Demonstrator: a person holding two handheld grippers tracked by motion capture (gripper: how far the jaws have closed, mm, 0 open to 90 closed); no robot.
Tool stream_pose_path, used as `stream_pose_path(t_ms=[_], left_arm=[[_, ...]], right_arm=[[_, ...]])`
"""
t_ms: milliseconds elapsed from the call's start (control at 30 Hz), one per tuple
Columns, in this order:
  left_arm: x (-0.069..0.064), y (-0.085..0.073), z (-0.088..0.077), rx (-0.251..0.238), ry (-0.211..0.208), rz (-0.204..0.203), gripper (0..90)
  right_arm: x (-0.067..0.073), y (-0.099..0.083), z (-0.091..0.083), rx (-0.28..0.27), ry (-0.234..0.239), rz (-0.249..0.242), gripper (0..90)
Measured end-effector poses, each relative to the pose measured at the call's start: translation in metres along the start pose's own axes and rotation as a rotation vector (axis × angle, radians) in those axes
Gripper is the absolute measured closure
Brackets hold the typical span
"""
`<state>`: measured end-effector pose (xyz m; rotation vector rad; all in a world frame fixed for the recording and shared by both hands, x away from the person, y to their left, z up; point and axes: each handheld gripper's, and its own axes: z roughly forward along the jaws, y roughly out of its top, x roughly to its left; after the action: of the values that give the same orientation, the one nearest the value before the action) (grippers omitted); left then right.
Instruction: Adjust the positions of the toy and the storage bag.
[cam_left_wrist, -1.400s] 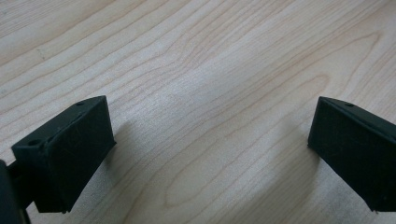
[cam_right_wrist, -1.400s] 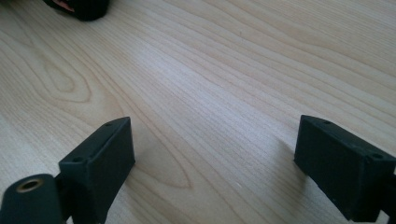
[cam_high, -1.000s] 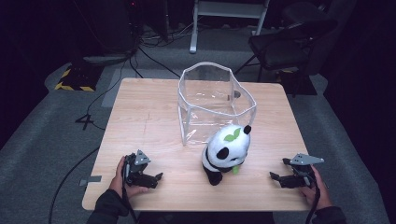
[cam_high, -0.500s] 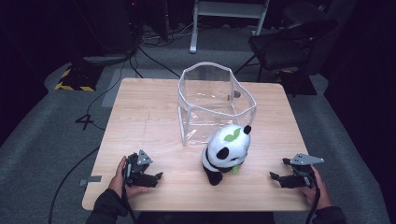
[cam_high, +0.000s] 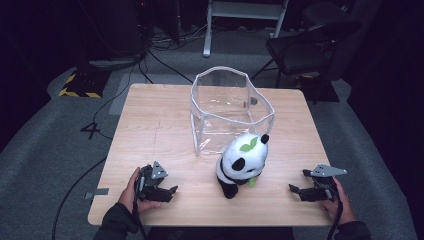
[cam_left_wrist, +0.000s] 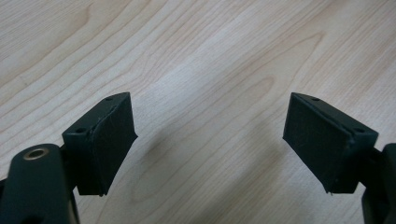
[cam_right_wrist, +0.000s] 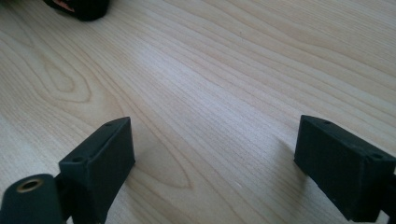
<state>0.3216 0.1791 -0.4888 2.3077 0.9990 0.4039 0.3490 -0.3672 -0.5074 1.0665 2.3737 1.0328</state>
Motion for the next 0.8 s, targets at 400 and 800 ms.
stream_pose_path(t_ms=[400, 800], left_arm=[[-0.013, 0.010, 0.001, 0.007, -0.017, 0.044, 17.2], [-0.022, 0.023, 0.004, 0.001, -0.024, 0.076, 16.8]], right_arm=[[0.000, 0.000, 0.000, 0.000, 0.000, 0.000, 12.0], [0.000, 0.000, 0.000, 0.000, 0.000, 0.000, 12.0]])
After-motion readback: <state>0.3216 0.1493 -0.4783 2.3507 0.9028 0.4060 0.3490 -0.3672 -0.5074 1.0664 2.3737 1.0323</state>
